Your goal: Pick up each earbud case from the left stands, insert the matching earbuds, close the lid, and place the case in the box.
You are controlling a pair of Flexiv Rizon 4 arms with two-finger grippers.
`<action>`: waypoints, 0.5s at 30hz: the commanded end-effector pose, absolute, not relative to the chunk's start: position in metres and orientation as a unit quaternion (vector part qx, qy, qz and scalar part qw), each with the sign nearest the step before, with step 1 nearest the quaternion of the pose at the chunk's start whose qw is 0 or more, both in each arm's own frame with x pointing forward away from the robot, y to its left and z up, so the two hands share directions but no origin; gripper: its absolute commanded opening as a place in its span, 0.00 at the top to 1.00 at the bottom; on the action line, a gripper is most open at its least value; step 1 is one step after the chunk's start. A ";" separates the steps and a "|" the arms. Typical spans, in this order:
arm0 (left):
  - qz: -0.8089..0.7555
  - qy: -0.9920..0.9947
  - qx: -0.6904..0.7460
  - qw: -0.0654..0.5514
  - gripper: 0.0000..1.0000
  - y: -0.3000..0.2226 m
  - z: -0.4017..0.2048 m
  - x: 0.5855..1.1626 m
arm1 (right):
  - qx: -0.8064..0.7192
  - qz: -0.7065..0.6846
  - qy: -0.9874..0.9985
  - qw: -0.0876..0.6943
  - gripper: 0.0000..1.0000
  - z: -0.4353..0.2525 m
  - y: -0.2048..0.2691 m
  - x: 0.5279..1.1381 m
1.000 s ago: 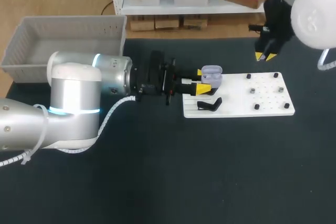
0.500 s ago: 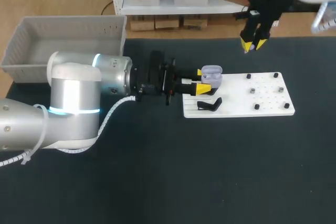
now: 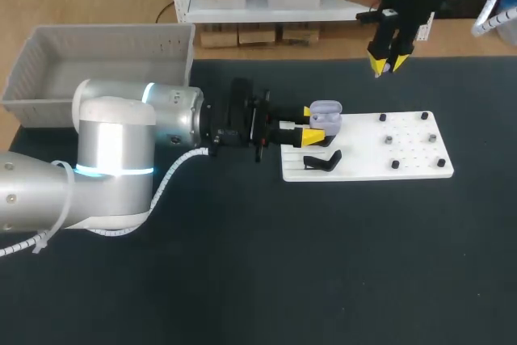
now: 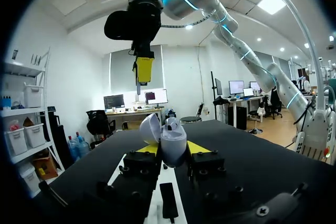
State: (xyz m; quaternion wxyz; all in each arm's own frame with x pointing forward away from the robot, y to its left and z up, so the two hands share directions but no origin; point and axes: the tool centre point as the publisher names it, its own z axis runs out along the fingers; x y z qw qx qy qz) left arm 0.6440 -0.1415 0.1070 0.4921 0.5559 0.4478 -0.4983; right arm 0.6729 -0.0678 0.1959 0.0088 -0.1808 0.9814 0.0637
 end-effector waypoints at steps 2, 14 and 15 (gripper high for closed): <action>-0.497 0.448 0.555 0.494 1.00 -0.141 0.106 0.643 | -0.206 0.059 0.977 0.020 1.00 0.200 -0.056 0.664; -0.497 0.448 0.555 0.494 1.00 -0.141 0.106 0.643 | -0.247 0.074 0.965 0.041 1.00 0.213 -0.018 0.632; -0.497 0.448 0.555 0.494 1.00 -0.141 0.106 0.643 | -0.248 0.074 0.965 0.041 1.00 0.213 -0.015 0.630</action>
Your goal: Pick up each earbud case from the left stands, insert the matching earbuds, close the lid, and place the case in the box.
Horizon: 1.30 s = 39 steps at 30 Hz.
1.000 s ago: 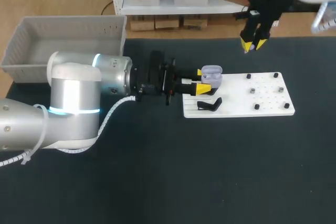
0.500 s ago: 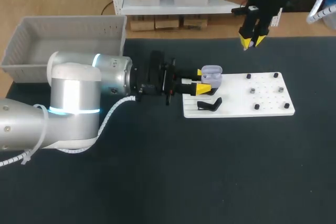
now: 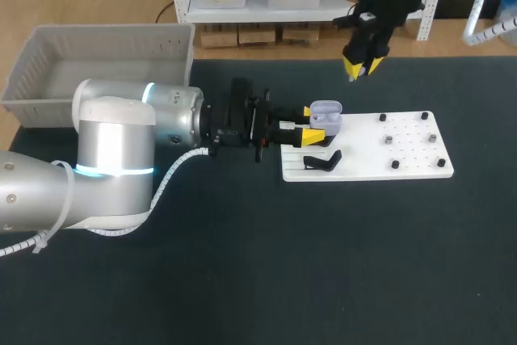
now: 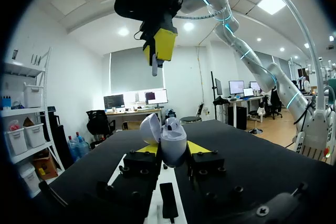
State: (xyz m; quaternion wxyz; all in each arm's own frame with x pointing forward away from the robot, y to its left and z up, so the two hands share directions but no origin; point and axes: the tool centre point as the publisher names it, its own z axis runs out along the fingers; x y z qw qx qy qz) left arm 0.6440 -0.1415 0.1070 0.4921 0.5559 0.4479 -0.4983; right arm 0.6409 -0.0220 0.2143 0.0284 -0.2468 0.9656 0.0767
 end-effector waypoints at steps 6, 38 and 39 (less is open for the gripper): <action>-0.497 0.448 0.555 0.494 1.00 -0.141 0.106 0.643 | -0.262 0.072 0.962 0.039 1.00 0.208 0.000 0.626; -0.497 0.448 0.555 0.494 1.00 -0.141 0.106 0.643 | -0.296 0.044 0.954 0.023 1.00 0.169 0.021 0.628; -0.497 0.448 0.555 0.494 1.00 -0.141 0.106 0.643 | -0.297 0.043 0.954 0.022 1.00 0.169 0.022 0.629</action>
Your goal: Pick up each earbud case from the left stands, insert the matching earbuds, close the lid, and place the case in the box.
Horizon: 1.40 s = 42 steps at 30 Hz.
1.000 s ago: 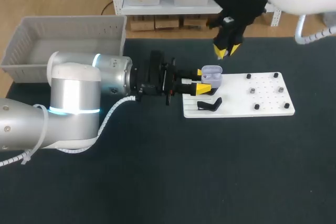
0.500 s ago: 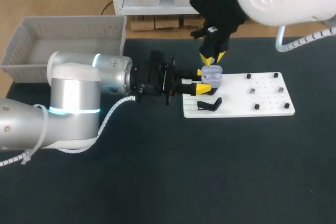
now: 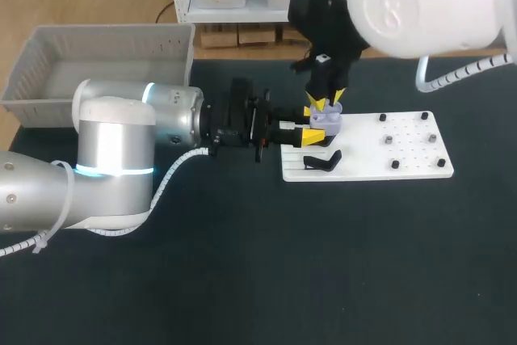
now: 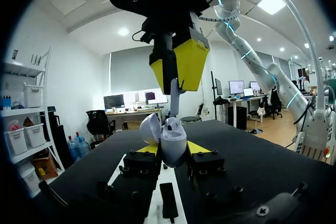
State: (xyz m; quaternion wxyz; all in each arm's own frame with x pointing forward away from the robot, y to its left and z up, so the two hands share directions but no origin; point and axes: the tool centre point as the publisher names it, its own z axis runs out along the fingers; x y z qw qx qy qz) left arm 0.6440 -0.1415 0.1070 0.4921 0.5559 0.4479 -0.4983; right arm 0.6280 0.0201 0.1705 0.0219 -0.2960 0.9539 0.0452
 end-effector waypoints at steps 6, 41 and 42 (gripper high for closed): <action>-0.497 0.448 0.555 0.494 1.00 -0.141 0.106 0.643 | -0.303 0.033 0.952 0.020 1.00 0.169 0.027 0.629; -0.497 0.448 0.555 0.494 1.00 -0.141 0.106 0.643 | -0.302 0.029 0.953 0.007 1.00 0.153 0.026 0.630; -0.497 0.448 0.555 0.494 1.00 -0.141 0.106 0.643 | -0.301 0.029 0.953 0.007 1.00 0.152 0.026 0.631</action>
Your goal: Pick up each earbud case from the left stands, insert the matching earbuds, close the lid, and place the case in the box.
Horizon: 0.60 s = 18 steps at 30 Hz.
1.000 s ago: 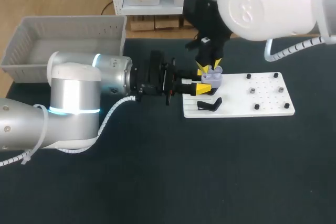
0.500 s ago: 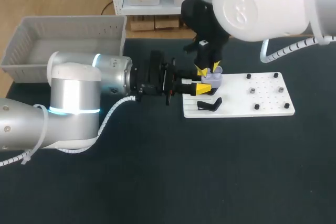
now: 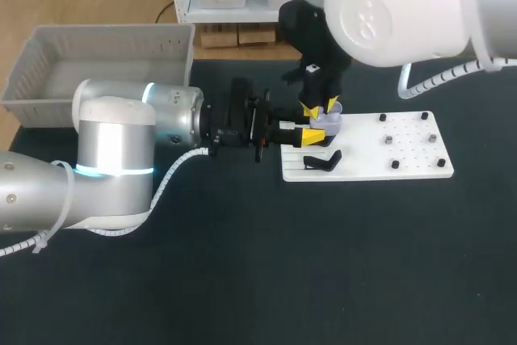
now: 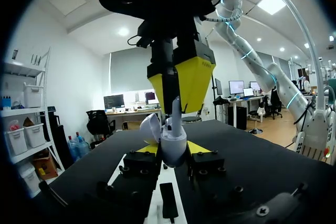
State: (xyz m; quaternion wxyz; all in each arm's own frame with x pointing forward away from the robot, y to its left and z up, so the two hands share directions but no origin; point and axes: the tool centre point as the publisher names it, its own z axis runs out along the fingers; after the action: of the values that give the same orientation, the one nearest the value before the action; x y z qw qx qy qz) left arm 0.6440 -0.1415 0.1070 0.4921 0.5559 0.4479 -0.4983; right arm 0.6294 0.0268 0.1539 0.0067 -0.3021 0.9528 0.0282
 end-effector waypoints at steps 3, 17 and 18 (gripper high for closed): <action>-0.497 0.448 0.555 0.494 1.00 -0.141 0.106 0.643 | -0.299 0.029 0.954 0.007 1.00 0.152 0.025 0.631; -0.497 0.448 0.555 0.494 1.00 -0.141 0.106 0.643 | -0.293 0.029 0.956 0.008 1.00 0.148 0.022 0.634; -0.497 0.448 0.555 0.494 1.00 -0.141 0.106 0.643 | -0.293 0.029 0.956 0.007 1.00 0.148 0.022 0.634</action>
State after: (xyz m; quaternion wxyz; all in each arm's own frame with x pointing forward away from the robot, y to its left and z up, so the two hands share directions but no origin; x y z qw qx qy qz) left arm 0.6440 -0.1415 0.1069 0.4921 0.5559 0.4478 -0.4983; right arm 0.6343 0.0225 0.1495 0.0060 -0.2930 0.9557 0.0288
